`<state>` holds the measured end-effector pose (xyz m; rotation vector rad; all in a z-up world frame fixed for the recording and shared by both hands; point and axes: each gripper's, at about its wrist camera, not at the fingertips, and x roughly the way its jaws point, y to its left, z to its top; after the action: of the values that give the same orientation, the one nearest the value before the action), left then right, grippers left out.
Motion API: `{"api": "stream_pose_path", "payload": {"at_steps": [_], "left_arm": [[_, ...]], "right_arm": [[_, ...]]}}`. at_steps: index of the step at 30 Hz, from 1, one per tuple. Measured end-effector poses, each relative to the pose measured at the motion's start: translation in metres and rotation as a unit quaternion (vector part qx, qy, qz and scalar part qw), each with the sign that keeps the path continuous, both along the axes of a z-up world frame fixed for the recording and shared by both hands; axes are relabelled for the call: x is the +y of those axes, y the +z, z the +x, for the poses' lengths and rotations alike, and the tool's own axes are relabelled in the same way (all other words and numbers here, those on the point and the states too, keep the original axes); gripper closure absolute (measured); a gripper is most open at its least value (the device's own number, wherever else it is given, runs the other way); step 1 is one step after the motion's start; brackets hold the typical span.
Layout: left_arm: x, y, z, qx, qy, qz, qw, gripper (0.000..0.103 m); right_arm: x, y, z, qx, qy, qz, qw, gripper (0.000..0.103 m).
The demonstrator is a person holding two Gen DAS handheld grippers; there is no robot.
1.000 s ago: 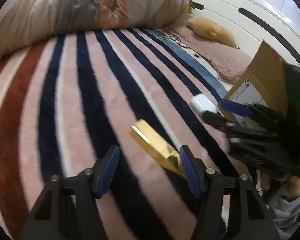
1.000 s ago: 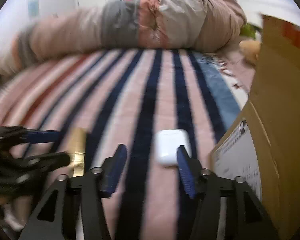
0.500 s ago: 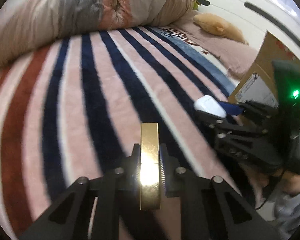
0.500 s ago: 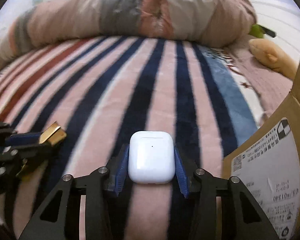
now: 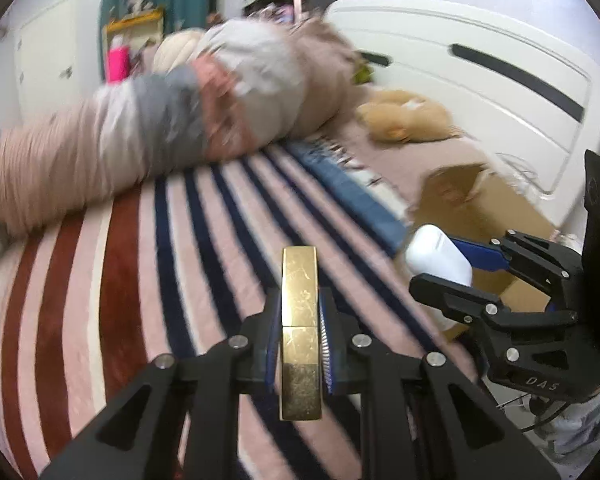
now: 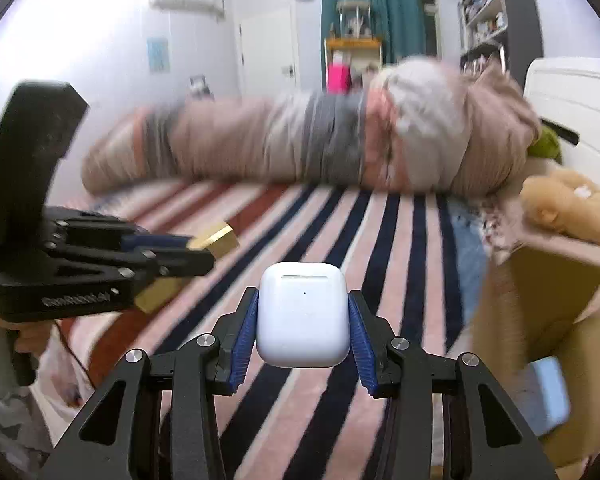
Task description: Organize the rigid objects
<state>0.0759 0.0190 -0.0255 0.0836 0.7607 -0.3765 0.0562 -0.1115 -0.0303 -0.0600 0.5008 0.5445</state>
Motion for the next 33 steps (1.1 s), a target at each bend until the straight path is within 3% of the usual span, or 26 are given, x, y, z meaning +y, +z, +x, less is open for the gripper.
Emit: {"api": "stream_pose_path", "payload": {"at_steps": [7,15,19,24,30,33], "left_arm": [[-0.099,0.043,-0.002,-0.02,-0.075,0.005,0.997,0.088],[-0.199,0.034,0.015,0.01,-0.142,0.024,0.9895,0.088],[-0.221,0.021,0.033,0.035,-0.147,0.032,0.988,0.088],[-0.231,0.006,0.046,0.057,-0.14,0.049,0.9873,0.088],[-0.229,-0.002,0.056,0.057,-0.125,0.061,0.9887,0.087],[-0.225,-0.001,0.056,0.054,-0.12,0.062,0.9893,0.081]], "right_arm": [[-0.087,0.026,-0.018,-0.013,-0.048,0.031,0.998,0.064],[-0.164,0.001,-0.003,0.039,-0.086,0.019,0.995,0.064],[-0.183,-0.016,0.009,0.066,-0.096,0.024,0.993,0.063],[-0.196,-0.02,0.013,0.067,-0.1,0.027,0.992,0.063],[-0.198,-0.022,0.016,0.069,-0.096,0.029,0.993,0.063],[-0.196,-0.024,0.016,0.071,-0.093,0.026,0.993,0.063]]}}
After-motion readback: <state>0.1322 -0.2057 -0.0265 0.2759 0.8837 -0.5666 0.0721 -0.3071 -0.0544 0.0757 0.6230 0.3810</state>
